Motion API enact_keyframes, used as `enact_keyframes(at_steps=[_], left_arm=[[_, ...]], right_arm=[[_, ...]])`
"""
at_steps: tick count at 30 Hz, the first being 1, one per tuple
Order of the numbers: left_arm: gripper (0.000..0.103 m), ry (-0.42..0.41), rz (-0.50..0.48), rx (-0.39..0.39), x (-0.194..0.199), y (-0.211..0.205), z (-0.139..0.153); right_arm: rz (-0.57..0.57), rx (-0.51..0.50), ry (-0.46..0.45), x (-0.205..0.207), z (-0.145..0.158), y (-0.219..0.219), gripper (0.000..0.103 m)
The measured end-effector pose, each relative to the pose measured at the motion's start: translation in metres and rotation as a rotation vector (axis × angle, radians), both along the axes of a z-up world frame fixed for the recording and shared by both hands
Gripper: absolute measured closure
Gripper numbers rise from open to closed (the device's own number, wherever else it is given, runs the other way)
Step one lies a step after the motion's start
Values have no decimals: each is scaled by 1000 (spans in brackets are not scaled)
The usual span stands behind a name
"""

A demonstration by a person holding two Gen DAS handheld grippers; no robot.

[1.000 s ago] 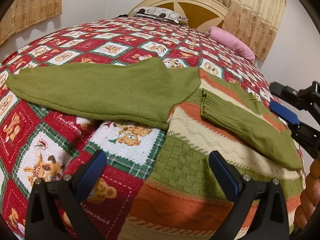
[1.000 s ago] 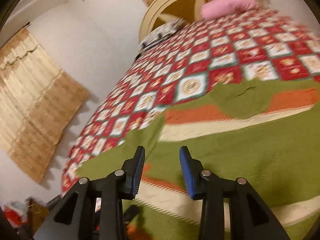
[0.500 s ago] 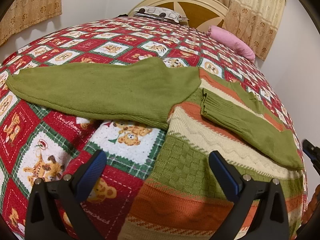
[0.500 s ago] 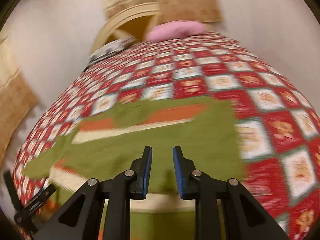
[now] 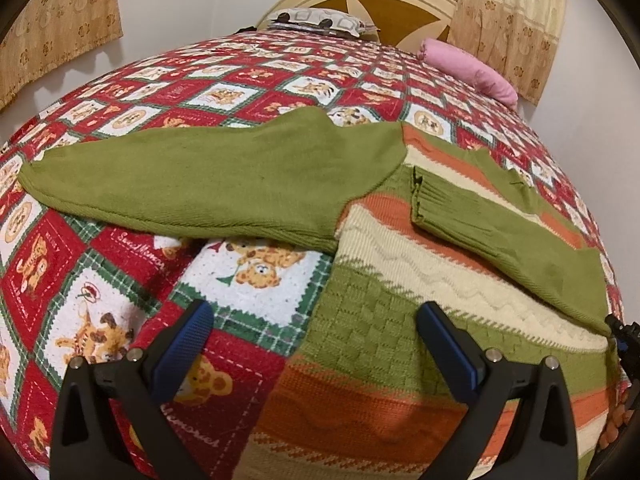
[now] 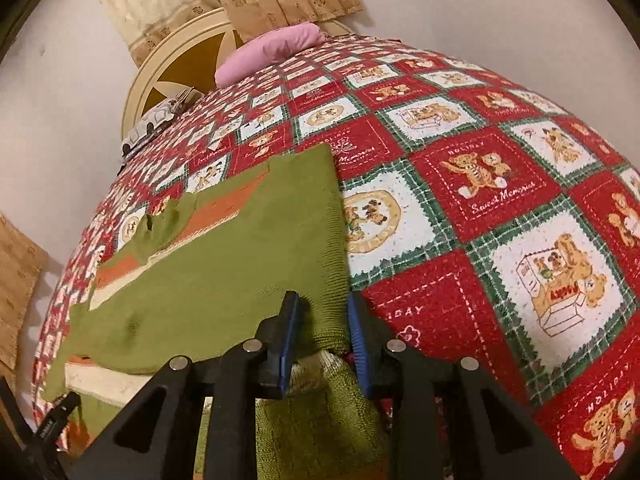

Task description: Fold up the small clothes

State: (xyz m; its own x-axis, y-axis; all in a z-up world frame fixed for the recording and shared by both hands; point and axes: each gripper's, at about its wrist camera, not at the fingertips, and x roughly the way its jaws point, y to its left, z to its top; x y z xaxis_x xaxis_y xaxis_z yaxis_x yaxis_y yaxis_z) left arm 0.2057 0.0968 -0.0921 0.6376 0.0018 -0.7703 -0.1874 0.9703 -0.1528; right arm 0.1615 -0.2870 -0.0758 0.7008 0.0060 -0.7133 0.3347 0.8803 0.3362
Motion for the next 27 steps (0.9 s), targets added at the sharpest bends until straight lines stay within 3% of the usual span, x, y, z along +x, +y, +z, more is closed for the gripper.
enact_keyframes(at_steps=[11, 15, 19, 23, 27], left_arm=[[0, -24, -13, -76, -12, 21, 10], [0, -69, 117, -53, -28, 76, 25], [0, -114, 347, -96, -38, 166, 32], [8, -120, 518, -154, -34, 240, 27], [21, -85, 577, -249, -13, 278, 13]], right_arm=[[-10, -88, -25, -7, 7, 10, 78], [-15, -83, -33, -9, 7, 10, 77], [-15, -66, -34, -9, 6, 7, 77], [-11, -79, -22, -8, 5, 9, 76], [-5, -76, -10, -6, 3, 9, 76]])
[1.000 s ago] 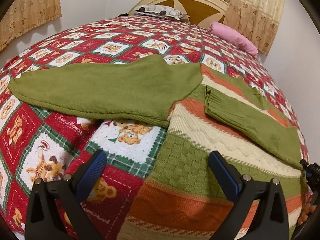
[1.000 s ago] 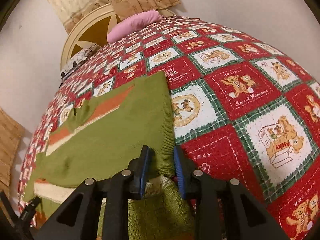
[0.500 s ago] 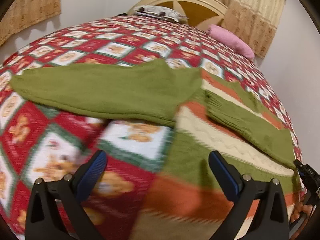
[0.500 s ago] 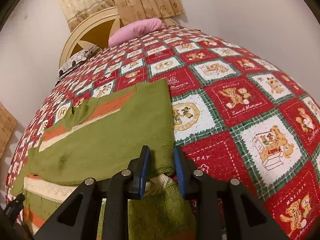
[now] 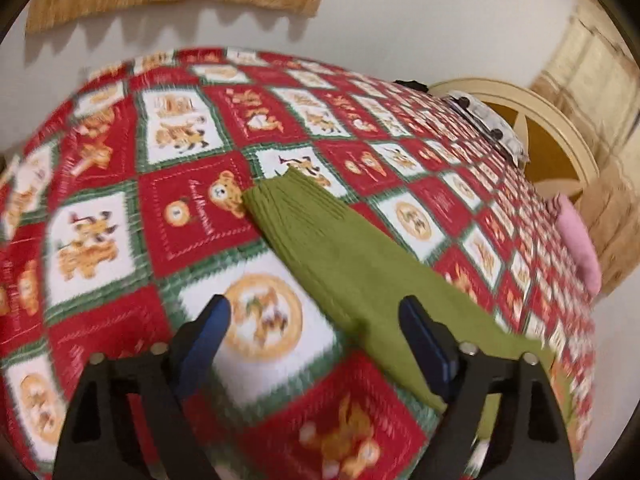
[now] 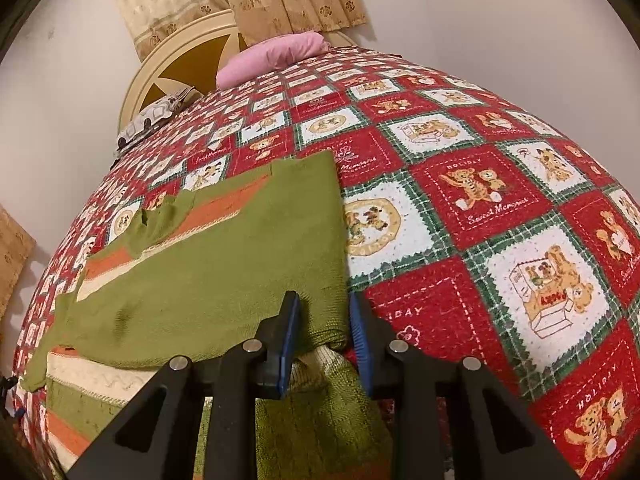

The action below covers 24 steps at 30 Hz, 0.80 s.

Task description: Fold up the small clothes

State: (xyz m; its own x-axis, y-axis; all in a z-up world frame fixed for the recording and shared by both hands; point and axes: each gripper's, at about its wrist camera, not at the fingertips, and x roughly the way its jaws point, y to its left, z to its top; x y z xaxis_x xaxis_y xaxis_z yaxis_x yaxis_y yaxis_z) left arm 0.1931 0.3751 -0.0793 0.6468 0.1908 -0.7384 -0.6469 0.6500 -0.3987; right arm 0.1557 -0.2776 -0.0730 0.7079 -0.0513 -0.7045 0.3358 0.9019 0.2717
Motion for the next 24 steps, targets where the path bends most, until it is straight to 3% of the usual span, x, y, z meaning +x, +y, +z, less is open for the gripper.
enact_keyframes(at_steps=[3, 4, 6, 9, 10, 11, 12, 14, 19, 24], left_arm=[[32, 1, 2, -62, 14, 9, -12], [34, -1, 16, -46, 16, 8, -11], [47, -10, 19, -17, 23, 5, -11], [55, 2, 28, -5, 29, 4, -14], [63, -1, 34, 12, 28, 3, -13], [87, -1, 28, 11, 29, 3, -13], [95, -6, 3, -20, 30, 4, -16], [95, -15, 4, -19, 32, 6, -17], [96, -28, -66, 86, 45, -20, 9], [96, -162, -278, 235, 62, -114, 72]], right_arm=[[0, 3, 1, 0, 0, 0, 76], [0, 2, 1, 0, 0, -1, 76], [1, 2, 4, 0, -1, -1, 76], [2, 8, 4, 0, -2, -1, 76], [3, 11, 4, 0, -2, -2, 76], [3, 14, 4, 0, -2, -2, 75], [3, 15, 4, 1, -2, -2, 75], [3, 16, 4, 1, -2, -2, 75], [4, 18, 3, 0, -2, -2, 75], [5, 19, 3, 0, -2, -3, 75]])
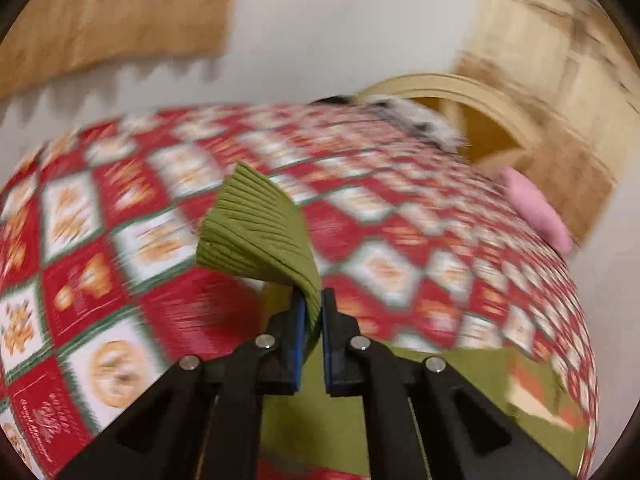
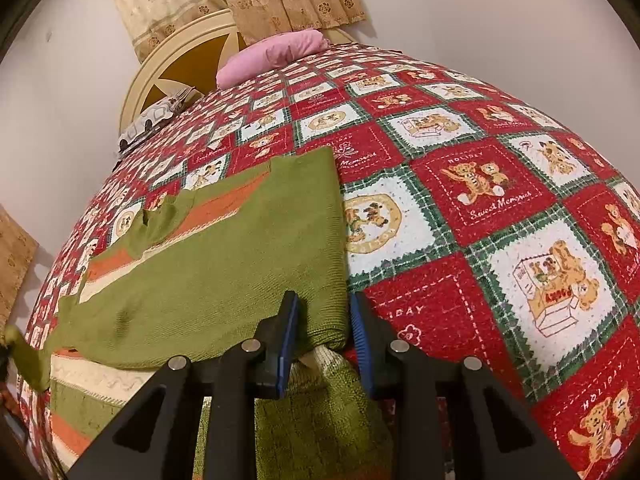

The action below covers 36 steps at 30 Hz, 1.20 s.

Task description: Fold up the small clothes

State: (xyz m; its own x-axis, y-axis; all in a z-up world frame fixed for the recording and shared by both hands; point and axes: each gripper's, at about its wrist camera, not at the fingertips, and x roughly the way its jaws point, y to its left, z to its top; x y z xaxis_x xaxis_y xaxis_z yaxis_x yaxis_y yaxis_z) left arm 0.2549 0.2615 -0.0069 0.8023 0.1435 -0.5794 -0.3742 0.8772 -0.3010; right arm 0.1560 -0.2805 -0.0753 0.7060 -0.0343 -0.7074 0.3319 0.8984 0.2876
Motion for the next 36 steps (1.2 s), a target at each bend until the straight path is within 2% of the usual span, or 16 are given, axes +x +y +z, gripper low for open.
enact_keyframes(at_steps=[4, 7, 12, 17, 21, 23, 25, 27, 28, 29, 32, 36], left_arm=[[96, -71, -225, 101, 6, -103, 28], [96, -92, -401, 134, 7, -183, 32], [96, -18, -573, 138, 15, -282, 3], [96, 64, -642, 180, 12, -327, -29], [95, 150, -653, 192, 16, -341, -50], [91, 191, -664, 154, 19, -338, -56], [74, 197, -679, 133, 14, -331, -53], [30, 193, -668, 157, 3, -322, -48], [24, 168, -642, 163, -7, -310, -43], [21, 149, -616, 165, -13, -298, -40], [21, 135, -538, 141, -29, -256, -35], [21, 140, -369, 119, -38, -203, -46]], right_arm=[[0, 1, 0, 0, 0, 0, 75], [1, 1, 0, 0, 0, -1, 75], [1, 16, -7, 0, 0, -1, 75], [0, 37, -16, 0, 1, 0, 75], [-1, 58, -23, 0, -1, -2, 75], [-1, 62, -23, 1, -1, -2, 75], [-1, 59, -21, 2, -1, 0, 74], [-1, 60, -24, 2, -1, -2, 74], [-1, 64, -25, 1, -1, -3, 74], [-2, 67, -27, 1, -2, -3, 74], [-5, 82, -38, 0, -2, -6, 73], [-46, 38, -70, -7, 10, -4, 70]])
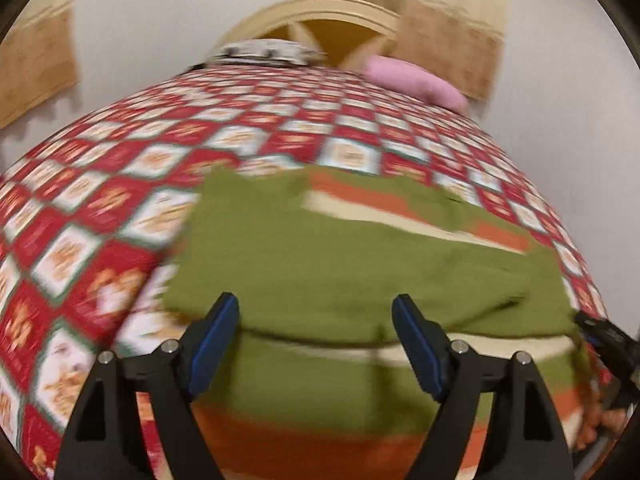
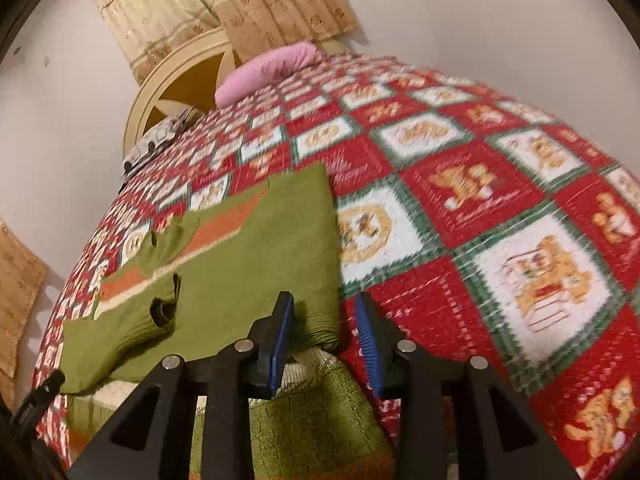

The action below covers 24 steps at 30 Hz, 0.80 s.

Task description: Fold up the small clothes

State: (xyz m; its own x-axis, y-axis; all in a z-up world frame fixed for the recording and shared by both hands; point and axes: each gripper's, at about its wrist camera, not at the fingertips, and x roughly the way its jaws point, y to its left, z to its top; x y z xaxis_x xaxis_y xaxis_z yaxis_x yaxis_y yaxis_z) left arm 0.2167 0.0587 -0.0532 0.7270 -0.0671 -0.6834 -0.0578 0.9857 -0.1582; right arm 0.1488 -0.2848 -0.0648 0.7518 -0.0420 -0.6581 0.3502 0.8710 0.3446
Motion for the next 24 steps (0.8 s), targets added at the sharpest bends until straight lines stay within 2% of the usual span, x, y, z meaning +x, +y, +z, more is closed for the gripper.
enact_keyframes(at_steps=[3, 4, 5, 8, 12, 14, 16, 20, 22, 24], left_arm=[[22, 34, 90, -65, -5, 29, -22], [23, 60, 95, -140, -5, 37, -29], [23, 50, 100, -179, -7, 41, -30], [22, 37, 136, -207, -7, 43, -32], [21, 29, 136, -233, -10, 44, -32], [21, 22, 138, -258, -12, 48, -33], [21, 15, 141, -276, -12, 56, -32], [21, -7, 161, -331, -16, 67, -33], [21, -20, 176, -369, -18, 73, -35], [21, -26, 186, -380, -18, 75, -35]], right_arm=[[-2, -85, -68, -9, 27, 18, 69], [36, -102, -91, -8, 37, 31, 69], [96, -117, -91, -1, 45, 48, 65], [247, -115, -58, 28, 52, 85, 61], [333, -48, 40, 78, 33, 121, 60], [362, -57, 100, 99, 20, 140, 54], [374, -103, 163, 117, 8, 157, 51], [352, -234, 186, 122, -1, 171, 48], [345, -261, 177, 118, -3, 171, 51], [360, -278, 173, 117, -4, 168, 77]])
